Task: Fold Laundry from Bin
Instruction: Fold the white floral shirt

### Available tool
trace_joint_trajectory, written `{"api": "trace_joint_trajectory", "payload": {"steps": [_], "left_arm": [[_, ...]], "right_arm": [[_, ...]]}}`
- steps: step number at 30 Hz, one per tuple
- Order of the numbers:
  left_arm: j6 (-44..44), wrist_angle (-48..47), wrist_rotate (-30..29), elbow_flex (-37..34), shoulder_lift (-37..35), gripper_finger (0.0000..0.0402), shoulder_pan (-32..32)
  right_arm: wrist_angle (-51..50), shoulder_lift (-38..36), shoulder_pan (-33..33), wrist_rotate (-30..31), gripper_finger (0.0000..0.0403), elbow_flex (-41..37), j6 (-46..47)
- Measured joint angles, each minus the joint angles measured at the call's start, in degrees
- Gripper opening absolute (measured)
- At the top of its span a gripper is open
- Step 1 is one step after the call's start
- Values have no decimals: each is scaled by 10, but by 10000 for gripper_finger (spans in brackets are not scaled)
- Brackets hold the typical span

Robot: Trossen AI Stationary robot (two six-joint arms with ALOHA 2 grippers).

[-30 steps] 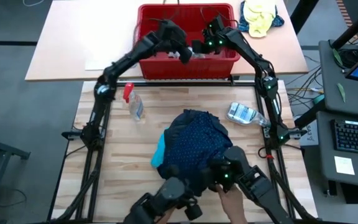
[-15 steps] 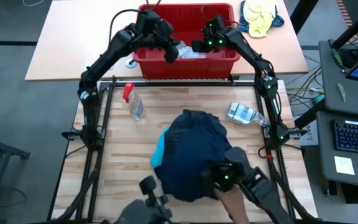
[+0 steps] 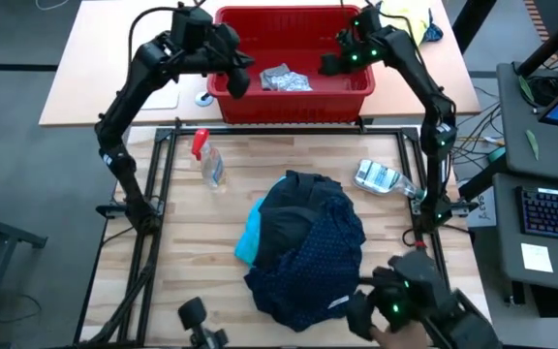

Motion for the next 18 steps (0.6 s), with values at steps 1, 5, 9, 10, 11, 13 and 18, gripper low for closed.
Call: {"api": "trace_joint_trajectory", "payload": {"steps": [1,5,9,10,11,13,18], "left_arm": [[0,-8,0,0,-3,0,0],[-5,-18,1,-2,-28,0,-1],[-11,-14,1,-1,-66,0,0],[-11,-14,0,-1,-74,0,-2],[-14,-14,0,-1,-81,0,-3],[-23,-16,1,-1,-96,0,-4],[-45,-17,-1,-1,-130,0,-3]], "right_arm": [[-4,-8,7,20,239,-1,-5],[22,-29,31,79,231,-1,-11],[61,-22,35,99,222,-1,3],[75,-16,33,101,222,-1,15],[88,-7,30,101,222,-1,19],[109,13,23,99,227,-1,29],[153,74,7,101,254,-1,28]]}}
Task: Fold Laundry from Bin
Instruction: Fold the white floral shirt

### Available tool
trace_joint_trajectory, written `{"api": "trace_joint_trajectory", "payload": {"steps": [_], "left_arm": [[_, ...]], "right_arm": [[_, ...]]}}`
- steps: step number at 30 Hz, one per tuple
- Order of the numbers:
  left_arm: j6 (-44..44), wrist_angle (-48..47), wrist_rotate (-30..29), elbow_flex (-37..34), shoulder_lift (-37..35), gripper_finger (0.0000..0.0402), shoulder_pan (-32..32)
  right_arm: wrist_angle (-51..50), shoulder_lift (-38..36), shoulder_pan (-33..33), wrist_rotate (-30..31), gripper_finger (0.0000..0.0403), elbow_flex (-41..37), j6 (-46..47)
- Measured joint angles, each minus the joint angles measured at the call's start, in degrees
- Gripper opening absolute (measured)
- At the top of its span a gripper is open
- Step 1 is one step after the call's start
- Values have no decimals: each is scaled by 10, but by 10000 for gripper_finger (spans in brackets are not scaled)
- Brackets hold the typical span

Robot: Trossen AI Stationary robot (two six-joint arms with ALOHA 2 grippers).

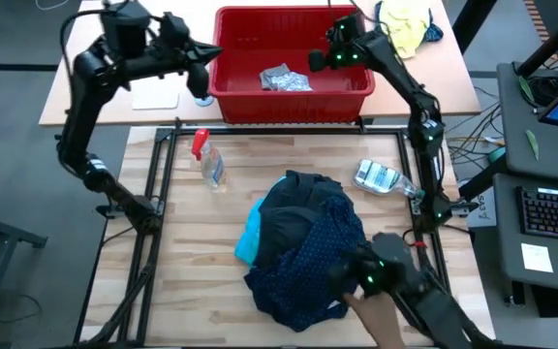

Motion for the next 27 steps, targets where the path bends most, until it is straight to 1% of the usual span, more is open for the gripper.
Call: {"api": "trace_joint_trajectory", "payload": {"steps": [4,9,14,17,19,21,24,26,27], "left_arm": [[-3,-2,-6,0,-15,0,-1],[-9,-3,-60,0,-20,0,0],[9,-3,-99,0,-11,0,0],[15,-2,-118,0,-3,0,0],[22,-2,-135,0,4,0,1],[28,2,-148,0,10,0,1],[33,14,-155,0,22,0,5],[34,22,-155,0,27,0,7],[34,26,-155,0,30,0,8]], "right_arm": [[31,50,-17,-2,280,0,1],[55,117,-42,-13,308,0,-7],[100,174,-60,-76,325,0,-12],[92,211,-63,-123,327,0,-33],[54,233,-62,-145,327,0,-52],[18,253,-58,-147,326,1,-78],[2,271,-57,-153,324,5,-97],[9,272,-60,-168,309,4,-94],[16,270,-62,-178,296,4,-93]]}}
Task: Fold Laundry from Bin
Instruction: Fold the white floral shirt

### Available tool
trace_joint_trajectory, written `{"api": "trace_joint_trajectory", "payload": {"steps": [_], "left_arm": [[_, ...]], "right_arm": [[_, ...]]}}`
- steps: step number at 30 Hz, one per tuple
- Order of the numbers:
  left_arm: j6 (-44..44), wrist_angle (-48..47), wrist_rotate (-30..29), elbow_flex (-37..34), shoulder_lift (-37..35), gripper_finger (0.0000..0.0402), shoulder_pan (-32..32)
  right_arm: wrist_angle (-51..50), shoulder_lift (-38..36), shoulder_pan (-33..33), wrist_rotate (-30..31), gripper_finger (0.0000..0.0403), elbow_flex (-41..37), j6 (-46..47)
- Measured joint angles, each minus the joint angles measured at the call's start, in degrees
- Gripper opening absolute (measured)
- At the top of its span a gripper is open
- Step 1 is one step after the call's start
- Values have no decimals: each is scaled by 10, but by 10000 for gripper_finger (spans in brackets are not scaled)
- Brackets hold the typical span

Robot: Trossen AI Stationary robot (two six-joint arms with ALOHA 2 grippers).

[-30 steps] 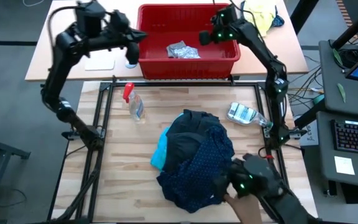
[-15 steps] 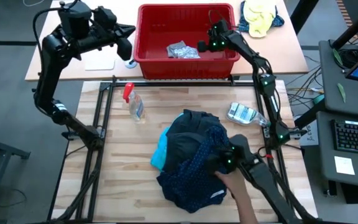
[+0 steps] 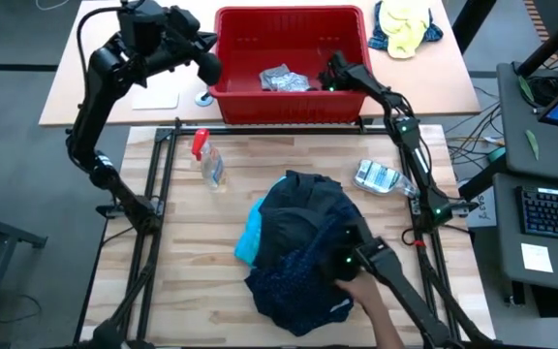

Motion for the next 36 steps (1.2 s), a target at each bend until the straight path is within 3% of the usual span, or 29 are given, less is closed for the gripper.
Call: {"api": "trace_joint_trajectory", "payload": {"steps": [3,9,10,22,25,33,36], "left_arm": [[-1,5,-1,0,5,0,1],[-10,5,-10,0,8,0,1],[-10,5,-10,0,8,0,1],[-11,6,-10,0,8,0,1],[-10,5,-10,0,8,0,1],[3,-23,-3,0,6,0,1],[13,-38,33,0,6,0,1]], "right_arm": [[18,-11,-13,-28,231,-3,20],[81,-65,-30,-124,36,-6,44],[98,-80,-33,-134,26,-5,47],[260,-215,-39,-117,10,-4,106],[289,-254,-40,-145,10,-4,131],[206,-442,-29,-213,9,-3,154],[137,-512,-15,-206,9,-3,155]]}}
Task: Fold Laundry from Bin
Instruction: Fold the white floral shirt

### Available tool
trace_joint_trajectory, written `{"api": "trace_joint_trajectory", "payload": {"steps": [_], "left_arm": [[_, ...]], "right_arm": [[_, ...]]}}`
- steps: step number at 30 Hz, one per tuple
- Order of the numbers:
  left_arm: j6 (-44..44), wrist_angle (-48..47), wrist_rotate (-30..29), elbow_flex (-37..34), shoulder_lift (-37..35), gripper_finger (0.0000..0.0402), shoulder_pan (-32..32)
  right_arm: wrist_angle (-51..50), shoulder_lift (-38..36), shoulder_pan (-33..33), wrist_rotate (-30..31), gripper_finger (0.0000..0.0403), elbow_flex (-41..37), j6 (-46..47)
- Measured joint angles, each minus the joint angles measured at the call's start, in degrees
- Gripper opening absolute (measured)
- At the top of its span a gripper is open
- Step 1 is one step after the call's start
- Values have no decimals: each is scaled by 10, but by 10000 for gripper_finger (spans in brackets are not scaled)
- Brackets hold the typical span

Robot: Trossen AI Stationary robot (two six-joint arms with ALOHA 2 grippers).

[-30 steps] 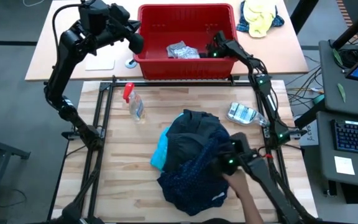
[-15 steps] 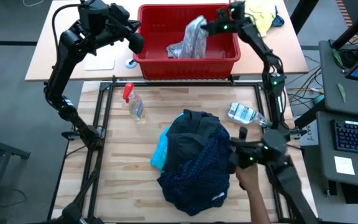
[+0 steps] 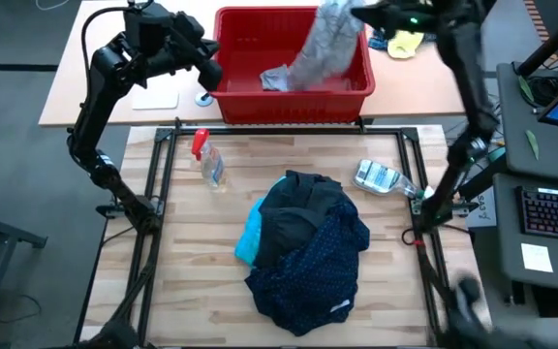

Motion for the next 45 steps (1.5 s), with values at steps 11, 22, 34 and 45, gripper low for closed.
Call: {"api": "trace_joint_trajectory", "payload": {"steps": [11,22,34,45], "left_arm": [[35,-36,202,0,-6,0,-1],[49,-54,336,0,-15,0,-38],[-20,-63,282,0,-20,0,-100],[-19,-64,240,-5,-17,0,-133]], "right_arm": [[-57,-194,193,103,9,1,-5],[-423,-228,402,565,9,1,-25],[-531,-202,427,491,11,0,-3],[-575,-217,443,498,11,-96,155]]}}
